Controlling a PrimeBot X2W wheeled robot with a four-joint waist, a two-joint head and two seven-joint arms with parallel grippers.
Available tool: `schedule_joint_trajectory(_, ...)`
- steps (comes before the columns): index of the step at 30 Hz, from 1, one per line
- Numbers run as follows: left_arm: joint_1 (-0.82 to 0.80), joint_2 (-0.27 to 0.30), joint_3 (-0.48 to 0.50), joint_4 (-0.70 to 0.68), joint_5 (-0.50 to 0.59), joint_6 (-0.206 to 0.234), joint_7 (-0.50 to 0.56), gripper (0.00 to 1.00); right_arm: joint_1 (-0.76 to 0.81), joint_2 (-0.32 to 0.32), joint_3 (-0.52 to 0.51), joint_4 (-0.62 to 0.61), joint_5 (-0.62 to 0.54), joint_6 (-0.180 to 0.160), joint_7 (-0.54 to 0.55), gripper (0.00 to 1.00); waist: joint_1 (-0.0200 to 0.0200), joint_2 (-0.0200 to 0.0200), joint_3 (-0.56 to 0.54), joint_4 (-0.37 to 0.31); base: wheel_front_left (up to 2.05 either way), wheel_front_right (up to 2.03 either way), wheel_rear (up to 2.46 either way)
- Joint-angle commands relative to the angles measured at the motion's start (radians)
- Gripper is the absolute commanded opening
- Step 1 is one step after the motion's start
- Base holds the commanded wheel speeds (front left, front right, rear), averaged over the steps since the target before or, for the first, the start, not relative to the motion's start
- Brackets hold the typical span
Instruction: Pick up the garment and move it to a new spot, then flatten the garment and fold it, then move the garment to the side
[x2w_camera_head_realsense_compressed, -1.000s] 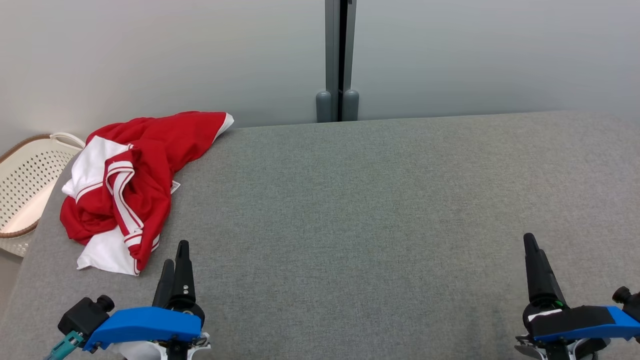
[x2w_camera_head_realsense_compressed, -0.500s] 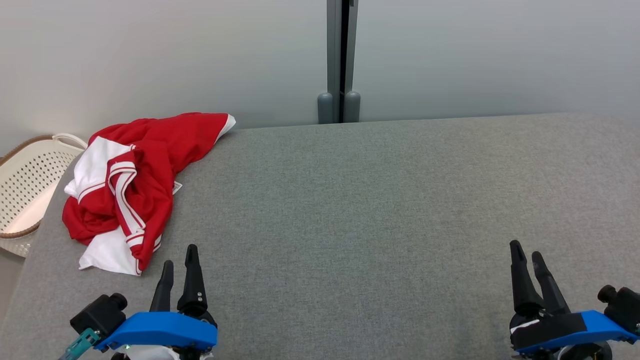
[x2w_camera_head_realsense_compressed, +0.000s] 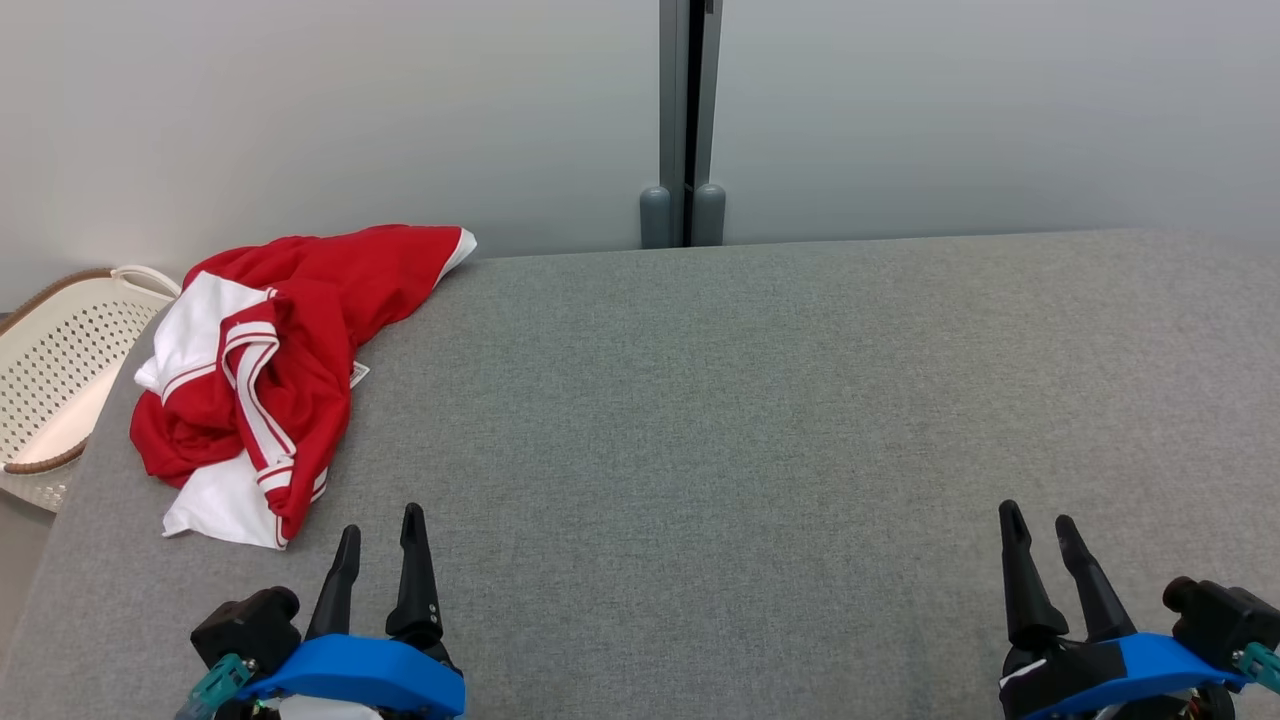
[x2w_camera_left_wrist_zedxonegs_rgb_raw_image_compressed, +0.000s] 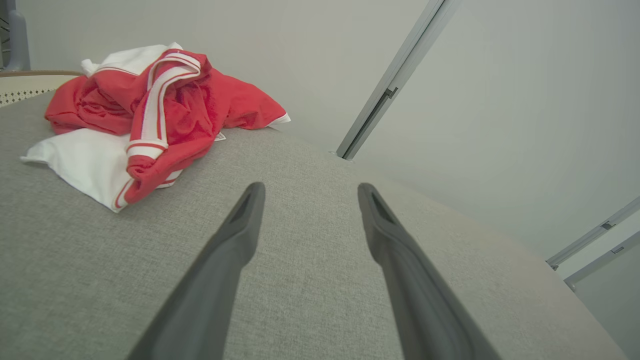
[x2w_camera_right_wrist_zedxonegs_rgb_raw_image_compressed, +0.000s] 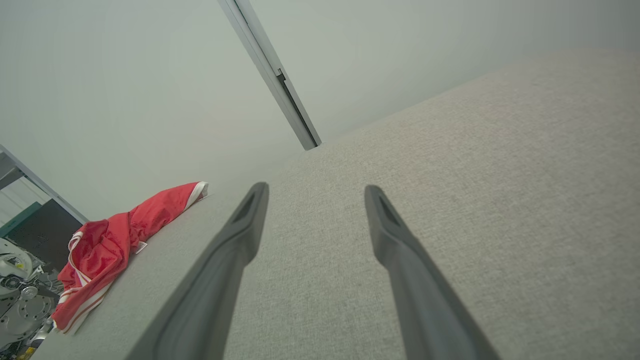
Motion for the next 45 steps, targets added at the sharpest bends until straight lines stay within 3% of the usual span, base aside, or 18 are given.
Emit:
schedule_joint_trajectory(1,-0.006,0.005,-0.004,-0.001,0.03,0.006,-0.01,1.0,0.002,-0.008,0.001,-0.001,-0.027,0.002,-0.012,1.0,0.0,0.0,0.0,0.0,0.0,0.0,0.0)
schedule_joint_trajectory(19,0.0,0.005,-0.027,0.064,0.212,0.015,-0.052,1.0,-0.015,-0.01,0.025,0.048,-0.207,0.002,-0.053,1.0,0.0,0.0,0.0,0.006,0.0,0.0,0.0)
schedule_joint_trajectory(45,0.006,0.005,-0.054,0.141,0.361,0.034,-0.102,1.0,-0.008,-0.011,0.032,0.079,-0.407,0.003,-0.104,1.0,0.0,0.0,-0.022,0.009,0.0,0.0,0.0)
